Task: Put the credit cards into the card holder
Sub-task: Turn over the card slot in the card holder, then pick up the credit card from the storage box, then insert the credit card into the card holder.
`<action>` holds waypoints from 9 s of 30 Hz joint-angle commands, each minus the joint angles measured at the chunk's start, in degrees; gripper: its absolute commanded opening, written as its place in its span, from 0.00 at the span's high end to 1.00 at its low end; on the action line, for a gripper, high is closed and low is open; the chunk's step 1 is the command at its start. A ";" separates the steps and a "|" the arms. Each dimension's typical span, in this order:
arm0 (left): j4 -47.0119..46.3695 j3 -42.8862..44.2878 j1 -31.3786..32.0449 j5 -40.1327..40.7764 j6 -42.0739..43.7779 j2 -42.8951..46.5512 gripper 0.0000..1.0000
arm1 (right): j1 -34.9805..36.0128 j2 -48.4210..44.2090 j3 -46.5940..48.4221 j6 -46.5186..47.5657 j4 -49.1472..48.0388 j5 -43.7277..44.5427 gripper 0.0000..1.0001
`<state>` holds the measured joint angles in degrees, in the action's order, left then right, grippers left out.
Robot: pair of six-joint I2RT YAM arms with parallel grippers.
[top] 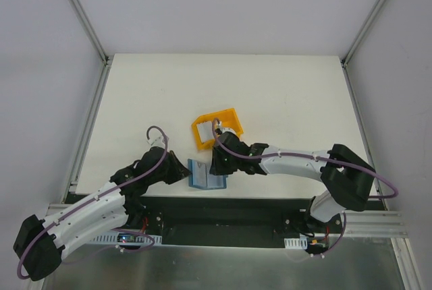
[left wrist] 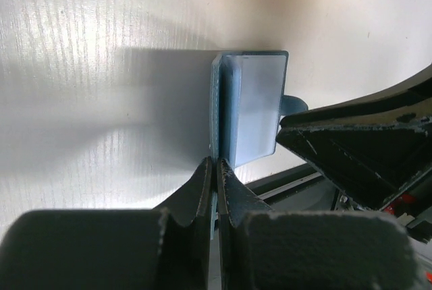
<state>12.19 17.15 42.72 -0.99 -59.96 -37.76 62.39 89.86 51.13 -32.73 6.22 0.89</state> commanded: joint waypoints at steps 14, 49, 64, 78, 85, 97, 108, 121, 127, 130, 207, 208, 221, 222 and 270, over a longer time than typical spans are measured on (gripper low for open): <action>-7.35 13.26 1.75 -12.54 10.57 -19.62 1.00 | -1.04 4.53 0.28 -0.05 3.27 1.66 0.84; 2.49 -3.43 0.96 5.21 -4.11 -3.64 1.00 | -0.43 3.20 4.59 0.39 10.57 3.51 0.80; 2.49 -3.00 1.05 4.95 -3.49 -4.25 1.00 | -2.45 1.98 7.31 4.25 9.69 3.51 0.61; 2.49 -3.00 1.05 4.95 -3.49 -4.25 1.00 | -3.50 6.46 4.15 2.32 3.01 -3.96 0.60; 2.49 -3.08 0.96 4.95 -3.58 -3.99 1.00 | -3.86 5.77 3.98 2.14 4.94 -1.95 0.59; 2.49 -3.17 1.05 4.95 -3.49 -4.25 1.00 | -3.94 3.48 3.45 2.85 6.09 1.05 0.58; 2.49 -3.00 1.05 5.04 -3.58 -4.52 1.00 | -3.86 6.72 5.20 3.02 9.16 0.70 0.58; 2.40 -2.91 1.05 5.04 -3.67 -4.87 1.00 | 0.10 8.13 12.23 6.18 13.55 3.16 0.73; 2.40 -3.00 1.05 4.86 -3.67 -4.96 1.00 | 2.30 7.96 15.92 8.03 16.63 5.89 0.82; 2.23 -2.91 1.05 5.04 -3.76 -5.04 1.00 | 2.38 7.96 16.28 8.03 14.45 3.34 0.83; -7.00 -3.61 0.61 2.67 -8.42 -15.06 1.00 | -21.96 21.85 35.79 20.43 12.41 -20.66 0.53; -7.00 -3.52 0.61 2.58 -8.41 -15.15 1.00 | -21.87 21.76 35.79 20.43 12.41 -20.83 0.55; -7.18 -3.70 0.52 2.14 -8.24 -15.15 1.00 | -22.05 20.44 35.70 20.43 12.85 -20.57 0.70; -7.26 -3.70 0.52 2.14 -8.15 -15.15 1.00 | -22.05 20.35 35.88 20.51 13.03 -20.40 0.73; -7.26 -7.83 0.35 1.87 -10.88 -12.52 1.00 | -10.18 -8.22 -19.31 -6.82 -29.50 -11.96 1.00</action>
<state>0.99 11.18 43.40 0.64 -70.35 -50.06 51.62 79.88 33.28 -36.47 -14.96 -11.88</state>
